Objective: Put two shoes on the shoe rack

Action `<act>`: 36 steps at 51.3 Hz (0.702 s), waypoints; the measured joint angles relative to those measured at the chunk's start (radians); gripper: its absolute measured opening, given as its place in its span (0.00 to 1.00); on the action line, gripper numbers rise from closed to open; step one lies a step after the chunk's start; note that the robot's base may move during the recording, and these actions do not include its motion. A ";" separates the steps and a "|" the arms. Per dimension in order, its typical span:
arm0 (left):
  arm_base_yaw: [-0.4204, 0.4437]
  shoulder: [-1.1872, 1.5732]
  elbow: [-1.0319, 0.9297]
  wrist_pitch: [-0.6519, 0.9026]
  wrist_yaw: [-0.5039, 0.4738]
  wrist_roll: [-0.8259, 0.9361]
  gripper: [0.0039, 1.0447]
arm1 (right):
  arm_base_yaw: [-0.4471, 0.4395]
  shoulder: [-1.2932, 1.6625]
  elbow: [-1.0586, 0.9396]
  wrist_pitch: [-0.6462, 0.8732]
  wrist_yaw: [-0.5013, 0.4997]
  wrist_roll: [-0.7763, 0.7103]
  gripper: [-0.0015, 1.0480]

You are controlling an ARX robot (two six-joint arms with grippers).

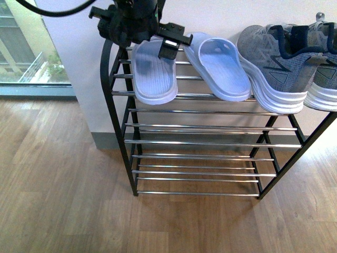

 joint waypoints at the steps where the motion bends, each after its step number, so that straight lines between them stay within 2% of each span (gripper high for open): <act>1: -0.002 -0.026 -0.025 0.019 0.009 -0.006 0.78 | 0.000 0.000 0.000 0.000 0.000 0.000 0.91; 6: -0.018 -0.171 -0.146 0.093 0.022 -0.020 0.92 | 0.000 0.000 0.000 0.000 0.000 0.000 0.91; 8: -0.029 -0.267 -0.223 0.153 0.018 -0.021 0.91 | 0.000 0.000 0.000 0.000 0.000 0.000 0.91; 18: -0.068 -0.626 -0.562 0.446 -0.124 0.069 0.91 | 0.000 0.000 0.000 0.000 0.000 0.000 0.91; 25: -0.079 -0.836 -0.845 0.754 -0.301 0.247 0.91 | 0.000 0.000 0.000 0.000 0.000 0.000 0.91; 27: -0.074 -0.902 -0.935 0.840 -0.300 0.243 0.88 | 0.000 0.000 0.000 0.000 0.000 0.000 0.91; 28: -0.063 -0.953 -0.995 0.874 -0.277 0.220 0.82 | 0.000 0.000 0.000 0.000 0.000 0.000 0.91; 31: -0.040 -1.030 -1.085 0.912 -0.232 0.156 0.74 | 0.000 0.000 0.000 0.000 0.000 0.000 0.91; 36: 0.035 -1.154 -1.269 0.966 -0.160 0.076 0.53 | 0.000 0.000 0.000 0.000 0.000 0.000 0.91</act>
